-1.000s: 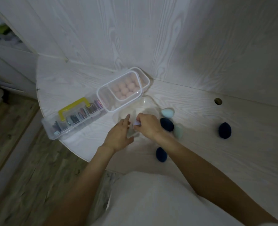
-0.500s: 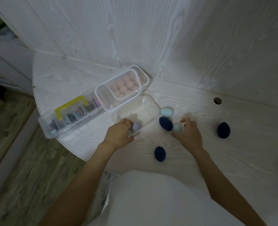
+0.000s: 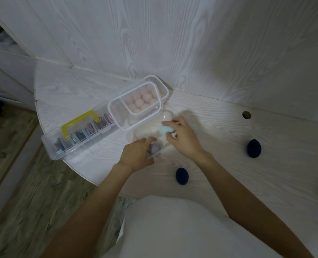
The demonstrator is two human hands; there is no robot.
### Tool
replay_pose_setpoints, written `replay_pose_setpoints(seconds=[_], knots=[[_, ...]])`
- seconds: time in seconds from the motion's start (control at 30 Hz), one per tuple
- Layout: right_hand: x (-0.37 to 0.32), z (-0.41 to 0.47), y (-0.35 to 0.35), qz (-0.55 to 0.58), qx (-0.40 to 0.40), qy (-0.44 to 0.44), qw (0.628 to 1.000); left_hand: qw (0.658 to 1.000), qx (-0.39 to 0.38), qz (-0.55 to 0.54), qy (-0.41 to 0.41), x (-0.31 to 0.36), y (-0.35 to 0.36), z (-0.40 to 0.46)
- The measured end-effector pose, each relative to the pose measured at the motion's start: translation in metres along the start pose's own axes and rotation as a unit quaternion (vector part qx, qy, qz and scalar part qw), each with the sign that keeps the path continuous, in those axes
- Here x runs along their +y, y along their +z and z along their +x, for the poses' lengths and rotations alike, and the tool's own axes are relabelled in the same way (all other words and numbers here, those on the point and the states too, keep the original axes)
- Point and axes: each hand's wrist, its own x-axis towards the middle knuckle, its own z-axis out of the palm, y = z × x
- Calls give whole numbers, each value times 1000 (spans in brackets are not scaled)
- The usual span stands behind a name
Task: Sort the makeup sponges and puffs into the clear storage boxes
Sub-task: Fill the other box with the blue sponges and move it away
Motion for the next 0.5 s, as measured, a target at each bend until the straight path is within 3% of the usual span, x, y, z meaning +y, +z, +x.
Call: replay_pose_setpoints(seconds=[0.1,0.2,0.37,0.5], knots=[[-6,19,23,-164,-96,-9,982,1000,-2,21,-2,-3,-2,0],[-10,25,29,-269,-122,4,955,1000,0,-4,-15,-4,-1,-2],[-10,28,29,-287,-143,-4,947,999,0,-29,-20,2,5,1],[-4,24,26,-222,-142,14,965,999,-10,-25,-19,4,4,0]])
